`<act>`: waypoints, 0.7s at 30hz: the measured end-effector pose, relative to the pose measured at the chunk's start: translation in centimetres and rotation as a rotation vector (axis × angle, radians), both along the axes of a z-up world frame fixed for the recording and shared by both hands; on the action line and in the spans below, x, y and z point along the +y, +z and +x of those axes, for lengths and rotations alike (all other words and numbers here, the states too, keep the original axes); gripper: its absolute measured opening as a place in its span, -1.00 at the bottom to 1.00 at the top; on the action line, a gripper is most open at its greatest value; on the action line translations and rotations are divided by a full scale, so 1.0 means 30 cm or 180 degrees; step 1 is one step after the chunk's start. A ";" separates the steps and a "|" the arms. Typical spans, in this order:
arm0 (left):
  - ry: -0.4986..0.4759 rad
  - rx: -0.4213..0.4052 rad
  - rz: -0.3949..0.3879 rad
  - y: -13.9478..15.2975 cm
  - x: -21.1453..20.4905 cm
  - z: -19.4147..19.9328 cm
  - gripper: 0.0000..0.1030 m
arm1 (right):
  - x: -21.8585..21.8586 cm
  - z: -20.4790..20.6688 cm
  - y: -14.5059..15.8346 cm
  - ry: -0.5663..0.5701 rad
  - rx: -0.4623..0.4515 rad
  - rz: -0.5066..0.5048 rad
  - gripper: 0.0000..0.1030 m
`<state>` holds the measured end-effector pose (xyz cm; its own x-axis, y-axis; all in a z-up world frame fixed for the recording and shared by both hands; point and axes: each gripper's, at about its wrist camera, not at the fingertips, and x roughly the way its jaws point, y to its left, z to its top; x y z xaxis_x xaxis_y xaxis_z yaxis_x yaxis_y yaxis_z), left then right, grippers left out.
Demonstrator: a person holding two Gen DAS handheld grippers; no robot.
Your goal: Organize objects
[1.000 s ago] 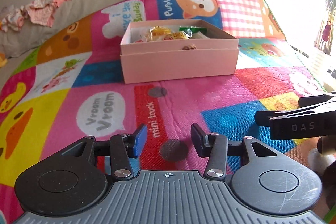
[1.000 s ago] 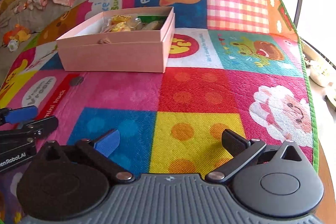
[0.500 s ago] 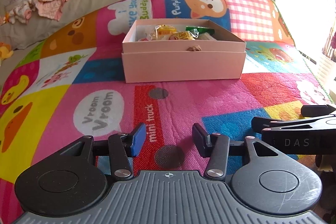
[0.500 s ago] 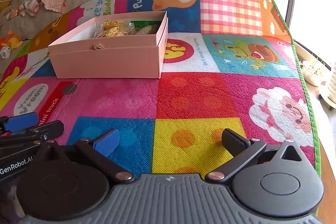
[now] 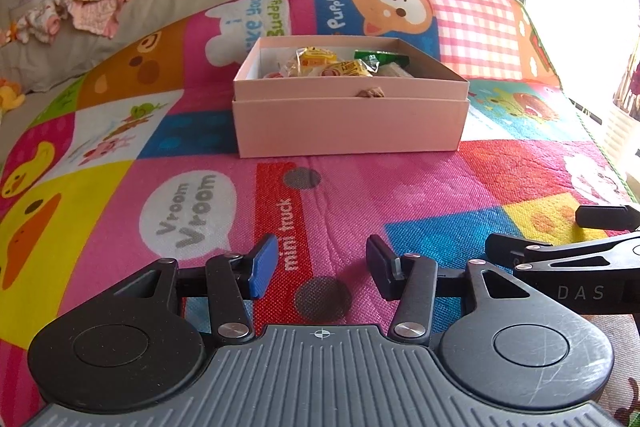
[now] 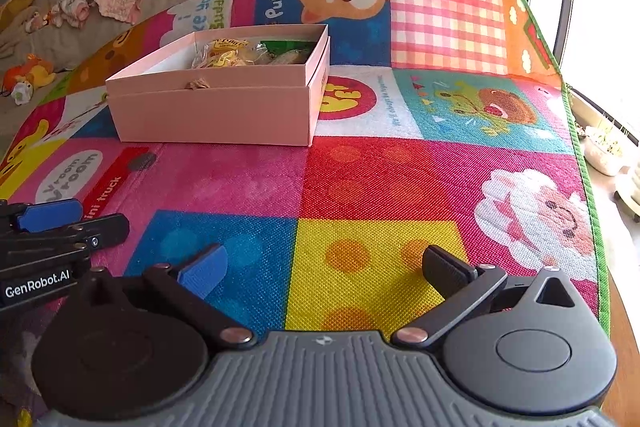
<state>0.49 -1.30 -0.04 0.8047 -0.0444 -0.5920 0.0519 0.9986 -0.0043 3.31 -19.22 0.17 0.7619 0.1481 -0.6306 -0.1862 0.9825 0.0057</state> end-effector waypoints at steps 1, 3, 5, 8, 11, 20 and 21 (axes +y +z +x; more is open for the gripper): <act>-0.0001 -0.0001 0.0006 0.000 0.000 0.000 0.04 | 0.001 0.000 0.000 0.0000 -0.0001 -0.0004 1.00; 0.0000 0.0001 0.0003 0.000 0.000 0.000 0.04 | -0.002 0.000 0.001 0.0000 -0.0001 0.0000 1.00; 0.0000 0.0000 -0.0001 -0.001 -0.001 0.001 0.04 | -0.002 0.000 0.001 -0.0001 0.0000 0.0002 1.00; 0.0012 -0.0001 0.0040 -0.001 -0.005 -0.002 0.04 | -0.001 0.001 0.000 -0.0002 0.0002 0.0015 1.00; 0.0012 0.0002 0.0020 -0.001 -0.001 -0.003 0.04 | 0.002 -0.004 0.000 -0.0002 0.0001 0.0004 1.00; 0.0010 0.0004 -0.0014 0.000 0.004 0.000 0.04 | 0.000 -0.007 0.000 -0.0002 0.0001 0.0005 1.00; 0.0011 0.0003 -0.0020 0.000 0.005 -0.001 0.04 | 0.000 -0.006 0.000 -0.0002 0.0001 0.0002 1.00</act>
<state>0.48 -1.14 -0.04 0.8042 -0.0454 -0.5926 0.0486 0.9988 -0.0106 3.12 -19.21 0.17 0.7618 0.1480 -0.6307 -0.1855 0.9826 0.0065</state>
